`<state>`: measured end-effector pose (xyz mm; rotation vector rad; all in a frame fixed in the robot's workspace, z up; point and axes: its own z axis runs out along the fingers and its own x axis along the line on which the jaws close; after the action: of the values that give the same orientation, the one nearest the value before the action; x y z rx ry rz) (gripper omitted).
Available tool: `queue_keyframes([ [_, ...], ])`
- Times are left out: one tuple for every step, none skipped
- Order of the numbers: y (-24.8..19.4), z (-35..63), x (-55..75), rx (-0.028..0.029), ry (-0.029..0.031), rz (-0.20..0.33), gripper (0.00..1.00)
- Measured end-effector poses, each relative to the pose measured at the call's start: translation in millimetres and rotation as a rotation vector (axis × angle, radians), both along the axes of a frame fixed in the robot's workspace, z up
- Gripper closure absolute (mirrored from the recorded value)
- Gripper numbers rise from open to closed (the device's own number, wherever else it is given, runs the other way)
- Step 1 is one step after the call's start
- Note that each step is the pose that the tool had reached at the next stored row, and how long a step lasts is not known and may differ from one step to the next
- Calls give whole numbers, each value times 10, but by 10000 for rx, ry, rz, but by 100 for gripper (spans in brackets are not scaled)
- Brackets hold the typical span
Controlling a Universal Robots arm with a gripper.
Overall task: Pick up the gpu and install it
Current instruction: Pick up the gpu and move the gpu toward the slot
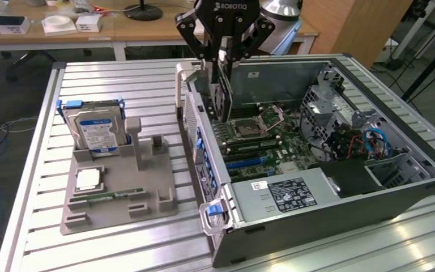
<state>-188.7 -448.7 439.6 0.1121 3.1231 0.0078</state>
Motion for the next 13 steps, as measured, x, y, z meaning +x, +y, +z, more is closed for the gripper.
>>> queue_keyframes([
  [0, 0, 10, 0, 0, 1, 74],
  [0, 0, 21, 0, 0, 1, 74],
  [0, 0, 37, 0, -1, 2, 74],
  [0, 0, 55, 0, 0, 2, 74],
  [0, 0, 73, 0, -1, 3, 74],
  [0, 0, 94, 0, 0, 5, 74],
  [0, 0, 118, 0, 0, 8, 74],
  [0, 0, 140, 0, 0, 9, 74],
  [0, 0, 162, 1, -1, 11, 74],
  [0, 0, 182, 0, 0, 13, 74],
  [0, 0, 200, 0, 0, 15, 74],
  [0, 0, 219, 0, 0, 16, 74],
  [0, 0, 238, 0, 0, 17, 74],
])
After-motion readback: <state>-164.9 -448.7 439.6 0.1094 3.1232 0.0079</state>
